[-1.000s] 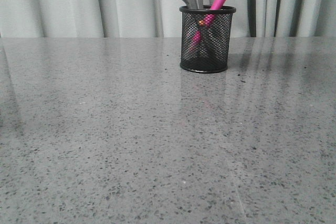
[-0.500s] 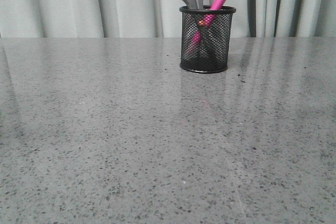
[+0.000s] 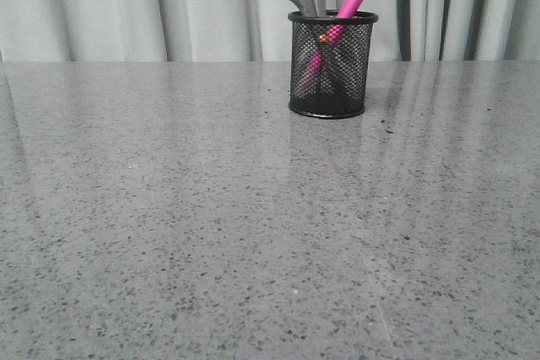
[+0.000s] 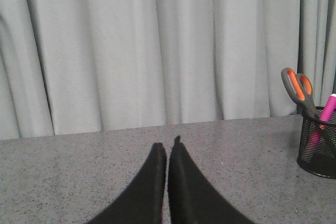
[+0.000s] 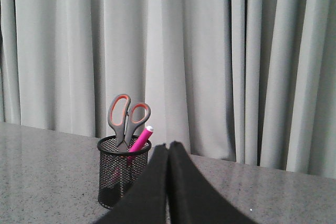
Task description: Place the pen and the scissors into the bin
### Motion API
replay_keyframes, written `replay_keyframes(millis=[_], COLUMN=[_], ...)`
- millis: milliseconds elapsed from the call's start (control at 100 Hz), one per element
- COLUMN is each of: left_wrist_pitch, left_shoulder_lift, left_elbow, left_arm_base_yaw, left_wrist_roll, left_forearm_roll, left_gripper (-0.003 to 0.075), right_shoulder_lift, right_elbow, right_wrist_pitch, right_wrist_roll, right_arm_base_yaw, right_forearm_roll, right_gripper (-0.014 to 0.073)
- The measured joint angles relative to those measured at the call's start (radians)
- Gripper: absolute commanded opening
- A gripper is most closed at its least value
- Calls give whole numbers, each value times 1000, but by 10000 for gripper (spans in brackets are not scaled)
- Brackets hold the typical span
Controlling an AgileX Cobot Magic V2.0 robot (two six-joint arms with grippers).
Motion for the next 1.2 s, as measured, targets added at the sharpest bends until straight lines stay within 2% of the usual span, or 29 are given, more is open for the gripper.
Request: replay_keyframes(millis=[230, 1200], left_wrist_pitch=[0, 6], left_shoulder_lift=[-152, -153], left_elbow=[106, 113], left_arm_base_yaw=[0, 0], left_wrist_roll=[1, 1], left_forearm_roll=[-24, -42], left_gripper=[-19, -19], right_shoulder_lift=[-61, -61], right_elbow=[94, 105], right_wrist_pitch=[-3, 1], right_wrist_roll=[0, 0], right_arm_base_yaw=[0, -2], right_forearm_roll=[8, 11], right_gripper=[-71, -71])
